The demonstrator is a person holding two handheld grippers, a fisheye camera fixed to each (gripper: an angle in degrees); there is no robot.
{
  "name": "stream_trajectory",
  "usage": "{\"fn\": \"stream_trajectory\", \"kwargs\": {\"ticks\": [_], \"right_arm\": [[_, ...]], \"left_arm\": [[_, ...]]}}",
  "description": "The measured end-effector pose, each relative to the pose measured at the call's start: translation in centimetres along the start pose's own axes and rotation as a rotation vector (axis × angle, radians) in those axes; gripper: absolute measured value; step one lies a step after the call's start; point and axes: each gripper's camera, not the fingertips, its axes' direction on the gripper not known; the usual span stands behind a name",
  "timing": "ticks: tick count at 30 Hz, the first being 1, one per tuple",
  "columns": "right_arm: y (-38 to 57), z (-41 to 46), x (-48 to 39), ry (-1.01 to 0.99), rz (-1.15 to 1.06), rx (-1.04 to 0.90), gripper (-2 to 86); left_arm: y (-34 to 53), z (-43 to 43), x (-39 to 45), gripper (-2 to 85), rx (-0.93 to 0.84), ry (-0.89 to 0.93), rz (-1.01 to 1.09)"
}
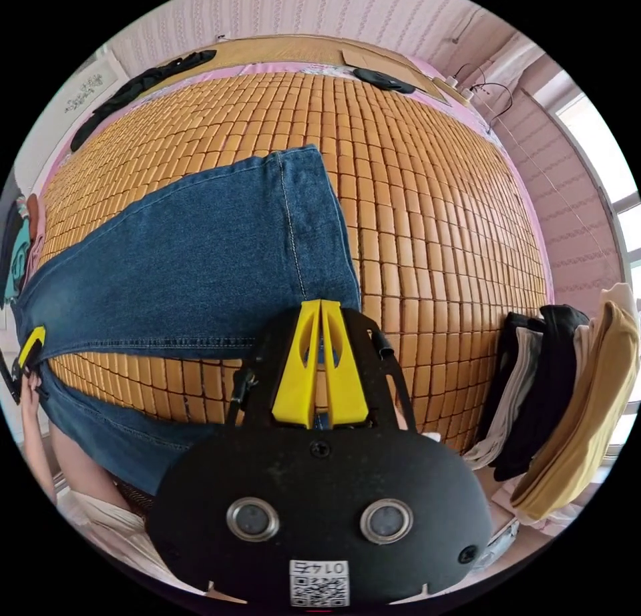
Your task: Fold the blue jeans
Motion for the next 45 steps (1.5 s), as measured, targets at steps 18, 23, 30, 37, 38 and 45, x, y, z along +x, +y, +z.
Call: {"fn": "stream_trajectory", "kwargs": {"ticks": [18,23,30,37,38,45], "right_arm": [[32.9,-0.1,14.1,-0.505,0.839,0.024,13.7],[33.0,1.0,14.8,-0.661,0.852,0.04,15.0],[31.5,0.3,15.8,-0.773,0.841,0.099,3.1],[31.9,-3.2,16.7,-0.728,0.713,0.149,0.9],[32.1,-3.5,16.8,-0.726,0.704,0.15,0.8],[33.2,-5.1,17.8,-0.709,0.659,0.167,0.6]], "left_arm": [[31.9,-29.2,-22.9,12.5,0.238,-0.106,-1.105],[32.6,-30.3,-25.1,12.2,0.398,0.127,-1.206],[32.2,-34.9,-27.2,-0.3,0.36,0.196,-1.158],[30.7,-41.7,-25.8,-1.0,0.341,0.114,-0.977],[30.8,-42.6,-25.4,-1.0,0.351,0.116,-0.968],[32.4,-47.7,-21.8,-1.0,0.404,0.124,-0.939]]}}
